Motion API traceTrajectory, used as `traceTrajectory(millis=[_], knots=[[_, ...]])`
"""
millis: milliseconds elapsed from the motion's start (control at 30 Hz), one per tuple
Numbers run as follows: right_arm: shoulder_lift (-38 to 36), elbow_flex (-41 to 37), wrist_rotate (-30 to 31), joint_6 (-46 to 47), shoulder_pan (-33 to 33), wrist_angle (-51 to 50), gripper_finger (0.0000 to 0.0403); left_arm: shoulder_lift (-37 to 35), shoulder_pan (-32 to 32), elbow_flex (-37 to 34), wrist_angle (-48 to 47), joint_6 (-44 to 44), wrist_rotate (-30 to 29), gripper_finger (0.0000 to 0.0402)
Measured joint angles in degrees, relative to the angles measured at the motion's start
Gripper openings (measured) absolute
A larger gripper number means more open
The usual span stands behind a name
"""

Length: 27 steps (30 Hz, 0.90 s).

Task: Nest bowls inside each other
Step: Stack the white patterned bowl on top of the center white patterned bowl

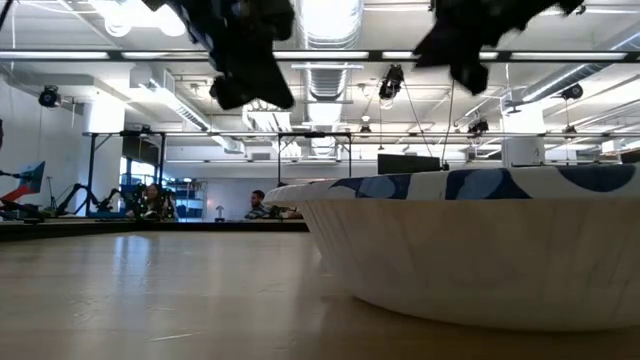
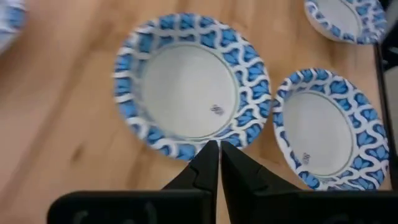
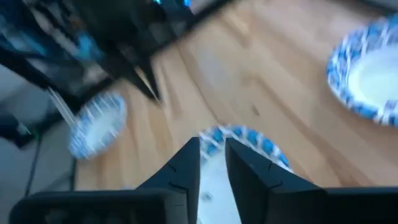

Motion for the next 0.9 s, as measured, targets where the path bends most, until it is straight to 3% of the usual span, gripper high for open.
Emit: traceTrajectory(millis=[167,367,500,667,900], knots=[[10.98,-0.19,-13.28,-0.99,-9.61,0.3,0.0124,-7.83,-0.35,-1.27,-6.85,-5.04,-2.11,0.0001],[20.33,-3.51,-13.4,13.31,-21.34,5.19,0.0182,-17.37,-1.46,-6.58,-6.6,-10.45,-4.81,0.0001],[23.34,-8.9,-13.63,26.54,-26.28,18.58,0.0194,-22.41,-2.67,-11.15,-5.92,-13.85,-9.44,0.0001],[27.52,-14.82,-13.51,42.53,-28.82,38.05,0.0196,-26.27,-2.74,-15.85,-3.33,-16.38,-10.63,0.0001],[36.51,-13.35,-10.51,49.37,-28.89,45.55,0.0196,-27.08,-2.74,-18.51,-1.35,-16.29,-10.72,0.0001]])
